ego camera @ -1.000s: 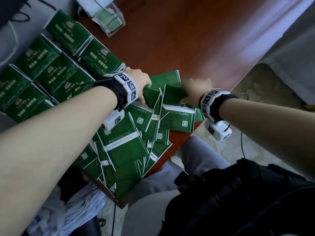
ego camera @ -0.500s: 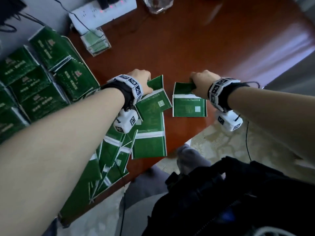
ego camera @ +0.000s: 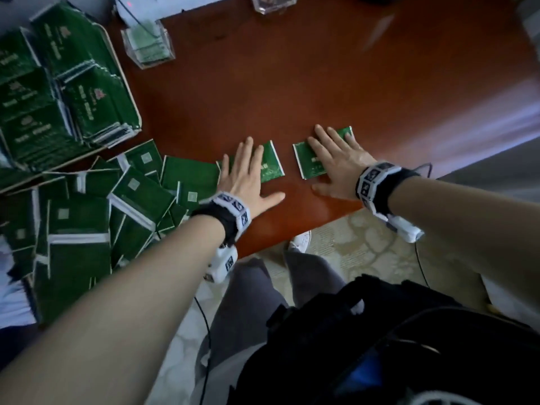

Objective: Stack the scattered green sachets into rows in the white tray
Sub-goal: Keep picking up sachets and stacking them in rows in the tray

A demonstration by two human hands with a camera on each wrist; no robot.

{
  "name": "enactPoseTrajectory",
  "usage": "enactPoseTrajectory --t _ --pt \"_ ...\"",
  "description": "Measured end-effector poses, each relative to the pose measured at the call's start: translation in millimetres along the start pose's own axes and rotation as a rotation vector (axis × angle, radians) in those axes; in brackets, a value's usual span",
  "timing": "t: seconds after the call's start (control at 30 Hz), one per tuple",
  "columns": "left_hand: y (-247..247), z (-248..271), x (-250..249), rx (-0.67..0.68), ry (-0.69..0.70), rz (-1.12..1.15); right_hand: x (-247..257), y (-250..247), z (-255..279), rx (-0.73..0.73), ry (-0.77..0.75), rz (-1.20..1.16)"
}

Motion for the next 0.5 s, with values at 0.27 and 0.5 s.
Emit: enactPoseTrajectory --t 0.27,0.5 --pt "53 65 -49 -0.114 0.036 -0.067 22 61 53 -0.26 -0.036 0.042" --pt "74 94 -50 -0.194 0.082 -0.057 44 84 100 -0.266 -0.099 0.098"
Point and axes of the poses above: each hand's wrist, its own z-axis away from the middle knuckle, its own y-axis out of the palm, x = y × z, the point moved 1 cm from there along -z, towards the middle knuckle, and after that the axes turned 9 degrees about -x, right-handed, at the moved point
